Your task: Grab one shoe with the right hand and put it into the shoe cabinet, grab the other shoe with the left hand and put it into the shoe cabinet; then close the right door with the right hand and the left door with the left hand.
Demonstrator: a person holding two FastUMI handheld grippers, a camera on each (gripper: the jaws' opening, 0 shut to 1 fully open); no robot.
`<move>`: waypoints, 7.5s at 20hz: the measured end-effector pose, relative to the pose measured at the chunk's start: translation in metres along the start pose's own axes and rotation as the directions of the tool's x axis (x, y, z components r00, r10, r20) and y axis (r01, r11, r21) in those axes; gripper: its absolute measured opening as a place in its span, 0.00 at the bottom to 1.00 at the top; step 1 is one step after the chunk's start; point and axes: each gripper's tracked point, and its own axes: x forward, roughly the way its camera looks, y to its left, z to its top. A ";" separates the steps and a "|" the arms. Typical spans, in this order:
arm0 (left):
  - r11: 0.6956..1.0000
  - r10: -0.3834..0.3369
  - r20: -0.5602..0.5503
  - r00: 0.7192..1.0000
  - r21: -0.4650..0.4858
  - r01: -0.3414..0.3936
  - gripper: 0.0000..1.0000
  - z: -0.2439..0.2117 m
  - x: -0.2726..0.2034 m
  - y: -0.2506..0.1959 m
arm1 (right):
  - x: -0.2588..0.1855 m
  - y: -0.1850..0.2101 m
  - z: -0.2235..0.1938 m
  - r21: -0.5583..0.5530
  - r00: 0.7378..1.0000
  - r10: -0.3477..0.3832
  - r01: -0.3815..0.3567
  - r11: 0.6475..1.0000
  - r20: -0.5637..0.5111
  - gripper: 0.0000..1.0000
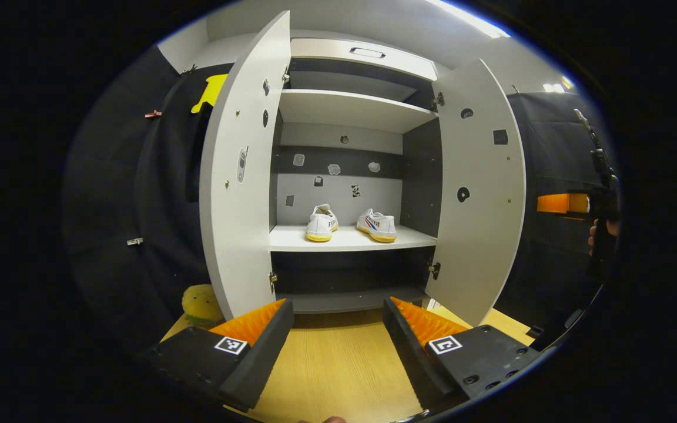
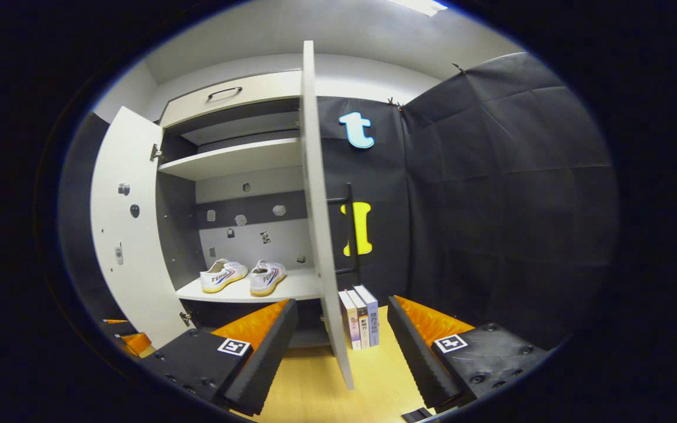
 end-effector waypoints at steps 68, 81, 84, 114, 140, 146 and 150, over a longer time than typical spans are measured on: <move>0.933 0.352 0.063 0.934 -0.099 -0.345 0.95 0.038 -0.056 0.229 | 0.010 0.119 -0.081 0.000 0.969 0.178 -0.180 0.984 -0.171 0.98; 0.964 0.249 0.139 0.958 -0.130 -0.232 0.95 0.129 0.018 0.254 | -0.034 0.137 -0.123 0.010 0.939 0.222 -0.228 0.974 -0.263 0.98; 0.969 0.199 0.156 0.968 -0.178 -0.170 0.95 0.149 0.029 0.257 | -0.035 0.135 -0.126 0.008 0.936 0.214 -0.221 0.975 -0.279 0.98; 0.984 0.149 0.089 0.985 -0.107 -0.139 0.91 0.161 0.055 0.173 | 0.007 0.083 -0.140 0.077 0.920 0.239 -0.227 0.971 -0.312 0.98; 0.988 0.149 0.085 0.985 0.020 -0.151 0.94 0.115 0.081 0.010 | 0.047 0.047 -0.134 0.094 0.930 0.233 -0.215 0.972 -0.284 0.98; 0.983 0.180 0.074 0.981 0.014 -0.181 0.94 0.094 0.044 0.025 | 0.043 0.081 -0.120 0.056 0.935 0.266 -0.260 0.964 -0.234 0.98; 0.979 0.201 0.099 0.975 0.020 -0.204 0.95 0.090 0.026 0.035 | 0.039 0.106 -0.107 0.050 0.943 0.274 -0.270 0.962 -0.187 0.98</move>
